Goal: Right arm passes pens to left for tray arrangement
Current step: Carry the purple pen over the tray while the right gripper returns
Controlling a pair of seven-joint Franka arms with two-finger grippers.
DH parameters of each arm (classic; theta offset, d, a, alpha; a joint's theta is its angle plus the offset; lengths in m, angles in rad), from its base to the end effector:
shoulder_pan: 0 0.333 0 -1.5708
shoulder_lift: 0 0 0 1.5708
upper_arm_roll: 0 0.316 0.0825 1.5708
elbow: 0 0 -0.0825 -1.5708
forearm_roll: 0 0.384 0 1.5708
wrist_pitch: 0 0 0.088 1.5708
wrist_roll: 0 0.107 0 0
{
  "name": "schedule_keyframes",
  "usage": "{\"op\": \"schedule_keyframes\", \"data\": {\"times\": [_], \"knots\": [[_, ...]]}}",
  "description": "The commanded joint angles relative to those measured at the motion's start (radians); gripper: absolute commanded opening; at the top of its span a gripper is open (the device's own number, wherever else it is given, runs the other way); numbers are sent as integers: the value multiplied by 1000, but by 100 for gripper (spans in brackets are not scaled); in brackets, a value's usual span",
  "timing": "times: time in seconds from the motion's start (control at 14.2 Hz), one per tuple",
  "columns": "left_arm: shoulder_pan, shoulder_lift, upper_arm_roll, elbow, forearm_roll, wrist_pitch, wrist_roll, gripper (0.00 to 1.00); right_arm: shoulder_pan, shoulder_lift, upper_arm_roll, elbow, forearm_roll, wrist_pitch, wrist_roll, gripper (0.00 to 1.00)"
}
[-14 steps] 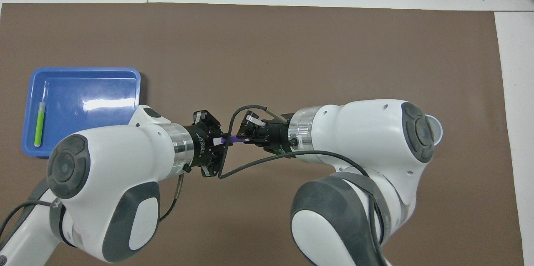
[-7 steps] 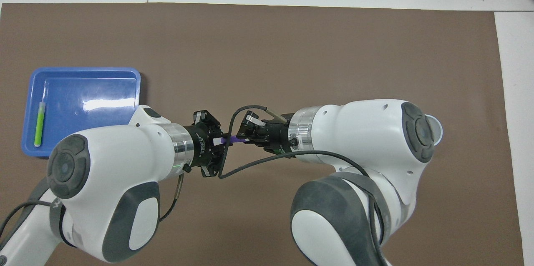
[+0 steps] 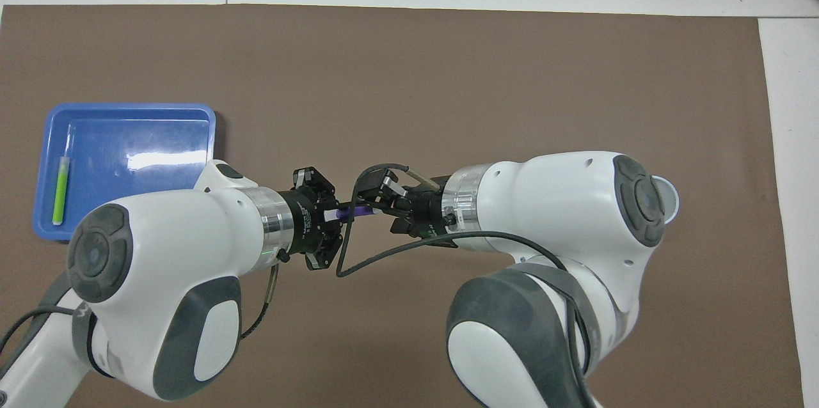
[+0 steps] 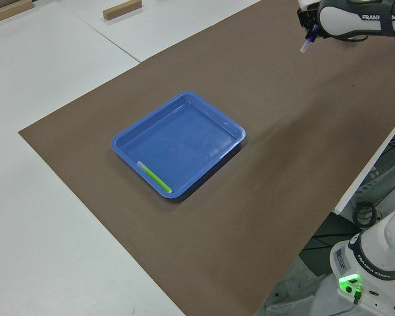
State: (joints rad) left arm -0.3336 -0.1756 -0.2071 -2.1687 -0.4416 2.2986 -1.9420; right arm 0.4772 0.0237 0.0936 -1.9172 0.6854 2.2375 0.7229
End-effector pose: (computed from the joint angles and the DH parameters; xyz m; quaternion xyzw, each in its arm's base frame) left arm 0.4455 -0.2832 0.5003 0.6634 0.7143 -0.1088 0.1947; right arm 0.4913 0.3373 0.5147 -0.9158 0.2369 0.0656 0.3175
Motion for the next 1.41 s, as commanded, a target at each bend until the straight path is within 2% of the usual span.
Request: {"op": "schedule_keyframes", "data": {"times": [0.0, 0.14, 0.49, 0.77, 0.99, 1.2, 1.34], "knots": [[5, -25, 8, -23, -15, 2, 37, 0, -41, -17, 2, 3, -42, -83, -51, 100], [11, -28, 20, -23, -15, -40, 163, 0, -77, -21, 0, 9, -114, -160, -149, 100], [181, -41, 37, 0, -15, -272, 657, 0, -172, -37, -2, 18, -305, -366, -549, 100], [295, -45, 43, 9, -12, -346, 1018, 0, -224, -47, -2, 18, -495, -444, -849, 100], [382, -50, 48, 7, 0, -401, 1280, 0, -258, -57, 2, 3, -654, -458, -1125, 100], [436, -48, 46, 7, 67, -423, 1460, 0, -290, -77, 3, -49, -711, -429, -1302, 100], [441, -38, 48, 6, 96, -421, 1570, 0, -328, -91, 2, -101, -738, -360, -1475, 100]]}}
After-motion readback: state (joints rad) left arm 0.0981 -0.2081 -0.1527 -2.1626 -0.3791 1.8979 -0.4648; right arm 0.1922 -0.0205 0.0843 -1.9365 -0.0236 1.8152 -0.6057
